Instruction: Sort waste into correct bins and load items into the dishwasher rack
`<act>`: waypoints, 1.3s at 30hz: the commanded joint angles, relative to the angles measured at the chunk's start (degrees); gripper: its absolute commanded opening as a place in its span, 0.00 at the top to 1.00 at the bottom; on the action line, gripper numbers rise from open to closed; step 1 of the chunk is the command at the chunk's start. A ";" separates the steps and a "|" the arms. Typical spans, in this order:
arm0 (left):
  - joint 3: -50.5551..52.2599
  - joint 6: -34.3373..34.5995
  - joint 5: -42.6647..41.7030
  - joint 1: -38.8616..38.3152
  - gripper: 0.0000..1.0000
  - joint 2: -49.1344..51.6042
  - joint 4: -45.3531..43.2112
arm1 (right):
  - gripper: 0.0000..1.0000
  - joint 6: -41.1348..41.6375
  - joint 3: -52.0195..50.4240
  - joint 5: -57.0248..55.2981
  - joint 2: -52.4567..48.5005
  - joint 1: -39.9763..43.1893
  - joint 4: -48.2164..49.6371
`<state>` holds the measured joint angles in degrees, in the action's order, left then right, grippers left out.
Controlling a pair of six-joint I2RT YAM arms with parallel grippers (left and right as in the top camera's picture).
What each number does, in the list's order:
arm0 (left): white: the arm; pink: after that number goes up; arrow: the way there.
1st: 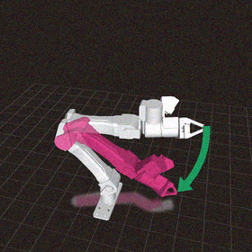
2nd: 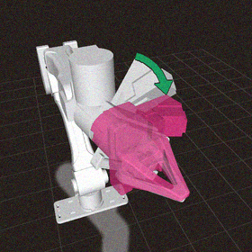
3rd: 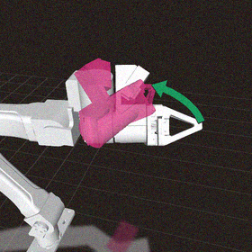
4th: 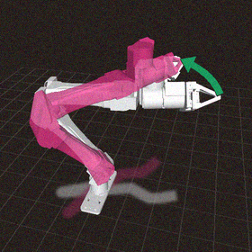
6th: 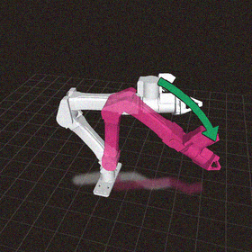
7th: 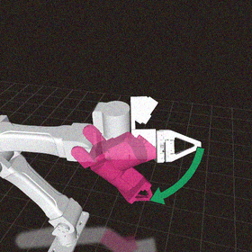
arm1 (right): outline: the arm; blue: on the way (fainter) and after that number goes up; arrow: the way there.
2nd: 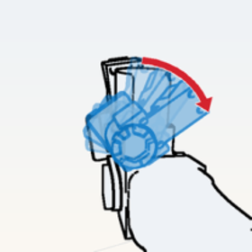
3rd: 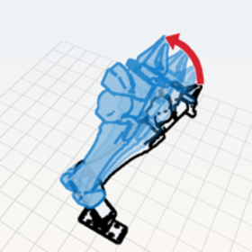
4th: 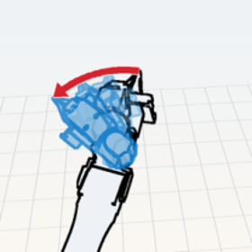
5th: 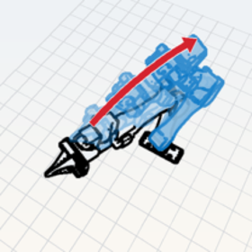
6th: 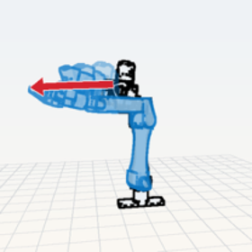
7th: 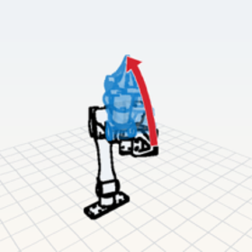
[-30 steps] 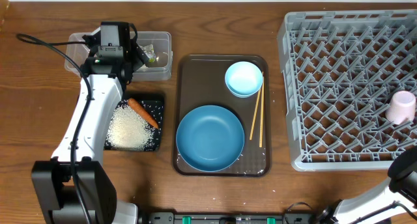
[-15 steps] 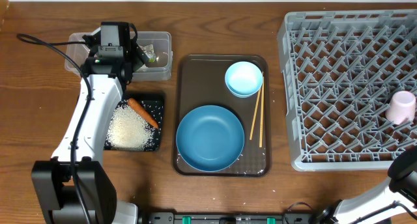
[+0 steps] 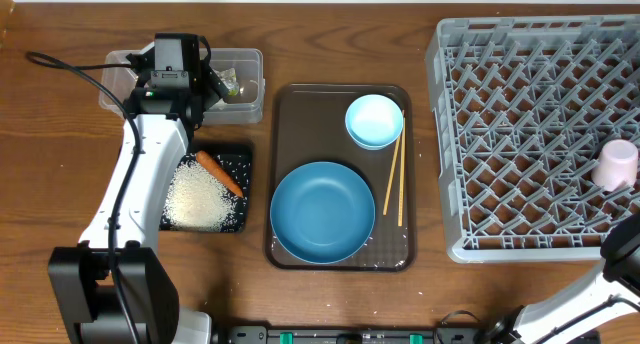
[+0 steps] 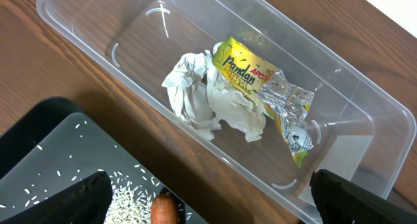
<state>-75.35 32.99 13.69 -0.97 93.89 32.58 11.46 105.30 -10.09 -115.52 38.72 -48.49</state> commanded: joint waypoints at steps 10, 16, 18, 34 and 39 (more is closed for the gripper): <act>0.02 -0.33 0.31 -0.02 0.01 0.52 -0.02 | 0.46 -0.83 0.66 -2.51 -3.87 0.00 0.98; 0.02 -0.33 0.31 -0.02 0.01 0.52 -0.02 | 0.70 -1.46 0.66 -6.73 -3.87 0.00 0.96; 0.02 -0.33 0.31 0.00 0.01 0.52 -0.02 | 0.80 -1.49 0.66 -6.86 -3.85 0.00 0.87; 0.02 -0.33 0.31 -0.02 0.01 0.52 -0.02 | 0.99 -0.59 0.74 -8.09 7.89 -3.48 -3.34; 0.02 -0.33 0.31 0.00 0.01 0.52 -0.02 | 0.99 4.46 0.72 -17.05 10.54 -8.17 -9.20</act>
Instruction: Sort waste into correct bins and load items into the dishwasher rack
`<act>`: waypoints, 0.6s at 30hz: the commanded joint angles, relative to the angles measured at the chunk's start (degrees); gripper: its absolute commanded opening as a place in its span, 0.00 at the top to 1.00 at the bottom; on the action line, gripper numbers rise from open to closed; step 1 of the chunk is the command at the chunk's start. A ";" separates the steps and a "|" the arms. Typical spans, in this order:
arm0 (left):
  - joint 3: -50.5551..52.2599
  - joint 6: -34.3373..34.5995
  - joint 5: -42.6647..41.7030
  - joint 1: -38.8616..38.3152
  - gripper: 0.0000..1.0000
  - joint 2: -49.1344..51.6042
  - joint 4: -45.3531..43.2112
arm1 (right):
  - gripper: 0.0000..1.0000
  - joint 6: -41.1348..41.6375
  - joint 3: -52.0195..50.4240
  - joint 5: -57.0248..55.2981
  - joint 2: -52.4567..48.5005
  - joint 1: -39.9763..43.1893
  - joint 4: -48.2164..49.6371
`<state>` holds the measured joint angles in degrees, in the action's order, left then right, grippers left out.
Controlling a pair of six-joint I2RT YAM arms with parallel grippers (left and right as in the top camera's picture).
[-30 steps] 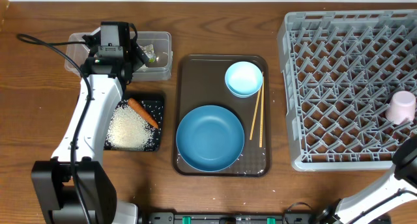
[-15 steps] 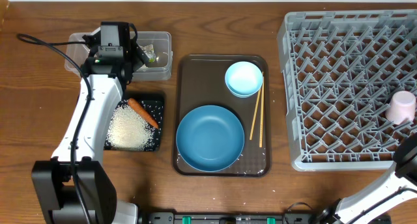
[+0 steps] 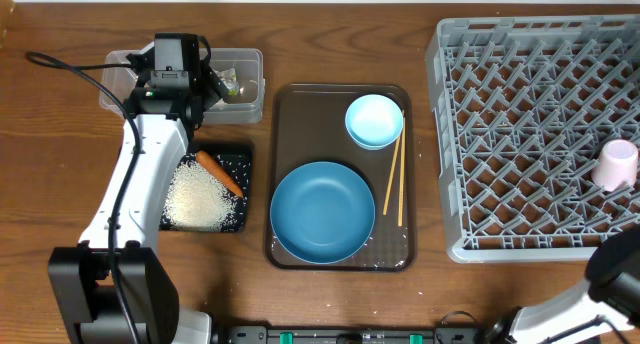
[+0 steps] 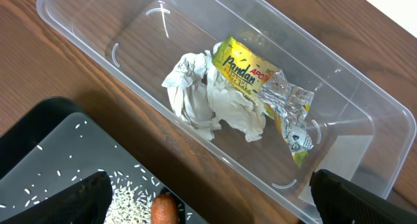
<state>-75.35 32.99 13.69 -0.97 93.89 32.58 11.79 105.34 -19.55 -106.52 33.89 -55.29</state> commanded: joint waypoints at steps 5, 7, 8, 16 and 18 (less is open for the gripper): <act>0.02 -0.33 0.31 0.00 0.01 0.52 -0.02 | 0.99 9.16 -0.11 -17.05 1.53 -10.60 -7.69; 0.02 -0.33 0.31 0.00 0.01 0.52 -0.02 | 0.99 11.96 -0.68 -22.18 1.51 -14.16 -9.99; 0.02 -0.33 0.31 0.00 0.01 0.52 -0.02 | 0.99 14.03 -1.07 -25.49 1.51 -16.13 -11.37; 0.02 -0.33 0.31 0.00 0.01 0.52 -0.02 | 0.99 29.44 -5.09 -39.82 1.51 -25.79 -24.20; 0.02 -0.33 0.31 0.00 0.01 0.52 -0.02 | 0.99 34.05 -7.39 -41.31 1.51 -26.67 -27.45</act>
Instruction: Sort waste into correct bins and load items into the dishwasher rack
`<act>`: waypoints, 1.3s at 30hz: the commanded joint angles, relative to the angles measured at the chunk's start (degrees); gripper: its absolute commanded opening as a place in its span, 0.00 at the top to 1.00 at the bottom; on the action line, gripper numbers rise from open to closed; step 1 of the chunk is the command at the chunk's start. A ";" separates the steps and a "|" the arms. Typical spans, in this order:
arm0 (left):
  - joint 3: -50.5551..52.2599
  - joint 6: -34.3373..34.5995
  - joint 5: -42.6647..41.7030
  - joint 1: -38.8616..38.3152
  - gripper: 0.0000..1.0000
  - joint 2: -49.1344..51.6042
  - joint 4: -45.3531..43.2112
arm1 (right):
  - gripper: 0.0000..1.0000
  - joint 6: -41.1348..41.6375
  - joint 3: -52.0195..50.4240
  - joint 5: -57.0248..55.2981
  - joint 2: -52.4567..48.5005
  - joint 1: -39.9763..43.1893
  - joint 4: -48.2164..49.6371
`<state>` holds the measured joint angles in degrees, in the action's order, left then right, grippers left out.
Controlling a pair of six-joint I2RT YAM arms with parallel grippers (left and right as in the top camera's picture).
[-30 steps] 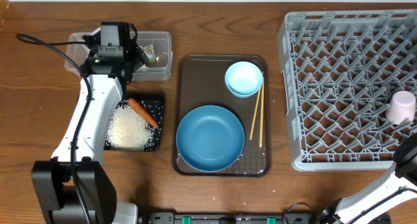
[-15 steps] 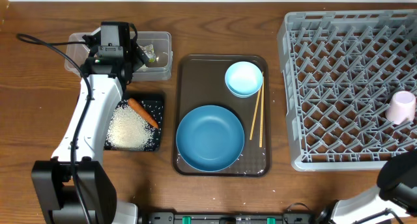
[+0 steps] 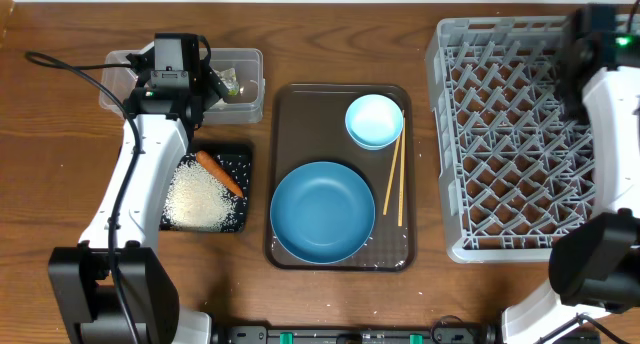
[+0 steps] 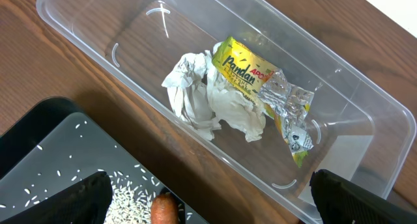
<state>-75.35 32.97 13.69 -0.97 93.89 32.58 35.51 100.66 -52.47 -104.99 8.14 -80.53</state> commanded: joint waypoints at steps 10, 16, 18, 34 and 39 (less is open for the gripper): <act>0.02 -0.31 0.31 0.00 0.01 0.52 -0.02 | 0.99 29.33 -17.05 -16.50 -0.02 -2.91 -8.74; 0.02 -0.31 0.31 0.00 0.01 0.52 -0.02 | 0.99 33.73 -22.88 -17.18 -0.02 -2.91 -5.20; 0.02 -0.31 0.31 0.00 0.01 0.52 -0.02 | 0.99 33.68 -24.65 -17.25 -0.02 -2.91 -2.86; 0.02 -0.31 0.31 0.00 0.01 0.52 -0.02 | 0.99 33.68 -34.34 -15.39 -0.02 -2.97 8.48; 0.02 -0.31 0.31 0.00 0.01 0.52 -0.02 | 0.99 33.62 -34.36 -12.02 -0.02 -2.97 9.20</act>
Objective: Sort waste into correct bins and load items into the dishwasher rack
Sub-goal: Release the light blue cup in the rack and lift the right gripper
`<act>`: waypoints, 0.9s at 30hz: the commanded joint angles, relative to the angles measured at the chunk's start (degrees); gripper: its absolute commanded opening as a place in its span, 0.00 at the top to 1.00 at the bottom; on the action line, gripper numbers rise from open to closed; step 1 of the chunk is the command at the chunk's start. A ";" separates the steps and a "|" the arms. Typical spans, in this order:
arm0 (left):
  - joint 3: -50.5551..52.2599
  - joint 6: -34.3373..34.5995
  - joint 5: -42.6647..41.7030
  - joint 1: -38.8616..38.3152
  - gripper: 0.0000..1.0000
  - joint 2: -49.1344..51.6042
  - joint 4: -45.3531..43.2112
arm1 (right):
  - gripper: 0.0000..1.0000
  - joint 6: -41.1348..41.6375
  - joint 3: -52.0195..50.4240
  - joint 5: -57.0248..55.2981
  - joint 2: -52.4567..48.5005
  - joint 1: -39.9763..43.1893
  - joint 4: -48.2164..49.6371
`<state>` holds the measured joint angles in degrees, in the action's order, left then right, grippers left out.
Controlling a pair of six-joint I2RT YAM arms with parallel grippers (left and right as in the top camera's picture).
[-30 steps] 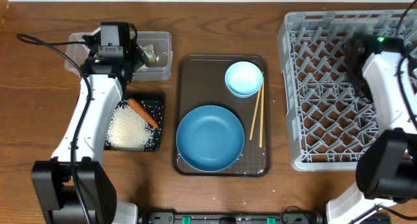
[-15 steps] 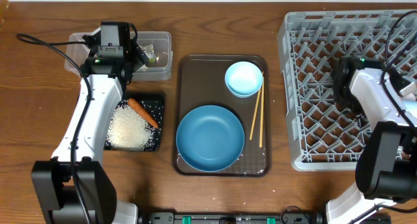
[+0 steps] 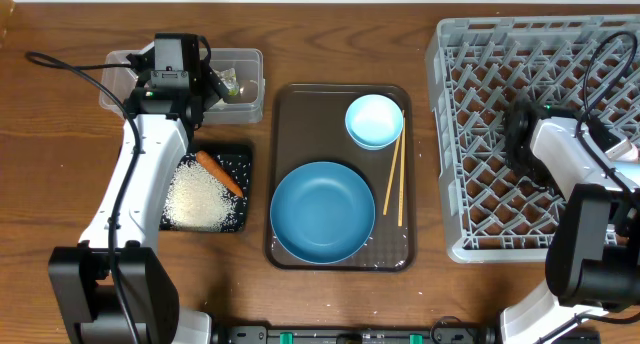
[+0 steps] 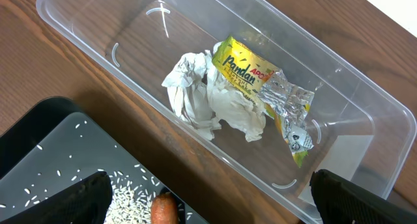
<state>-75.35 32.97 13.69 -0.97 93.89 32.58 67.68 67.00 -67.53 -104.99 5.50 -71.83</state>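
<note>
My left gripper (image 4: 208,199) hangs open over the near rim of the clear bin (image 4: 78,38), nothing between its black fingers (image 4: 68,199). The bin holds a crumpled tissue (image 4: 208,100) and a yellow Pandan wrapper (image 4: 251,71). A blue plate (image 3: 322,211), a blue bowl (image 3: 374,120) and chopsticks (image 3: 396,180) lie on the brown tray (image 3: 290,104). My right arm (image 3: 560,159) bends over the grey dishwasher rack (image 3: 490,94); its fingers cannot be made out.
A black tray (image 3: 238,159) below the bin carries rice (image 3: 195,199) and a carrot (image 3: 218,172), whose tip shows in the left wrist view (image 4: 164,210). The left arm (image 3: 140,174) crosses that tray's left side. Black cables (image 3: 60,69) lie at the far left.
The right arm, stretched along the rack's right side to its far corner before, is now folded over the rack's middle right. The left arm and all dishes stay as they were.
At first only the right arm's base showed at the lower right, and a pink cup stood in the rack's right side. Then the arm lay over that side, covering the cup. Now it bends over the rack's middle. The left gripper stayed open over the bin throughout.
</note>
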 commanded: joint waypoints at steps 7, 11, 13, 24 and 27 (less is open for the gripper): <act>0.02 -0.31 0.31 -0.02 0.01 0.52 -0.02 | 0.99 -0.52 -0.70 8.70 -0.02 -0.35 0.74; 0.02 -0.31 0.31 0.00 0.01 0.52 -0.02 | 0.99 -1.70 -0.70 11.30 -0.02 -0.72 1.09; 0.02 -0.31 0.31 0.00 0.00 0.52 -0.02 | 0.99 -4.76 -0.70 12.63 -0.02 -1.49 2.45; 0.02 -0.31 0.31 -0.02 0.00 0.52 -0.02 | 0.99 -12.70 -0.68 22.82 0.00 -6.56 9.03; 0.02 -0.31 0.31 0.00 0.01 0.52 -0.02 | 0.99 -12.70 -0.68 22.99 0.70 -6.64 8.98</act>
<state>-75.35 32.97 13.69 -0.97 93.89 32.58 55.88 66.76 -49.06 -104.84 -0.40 -63.51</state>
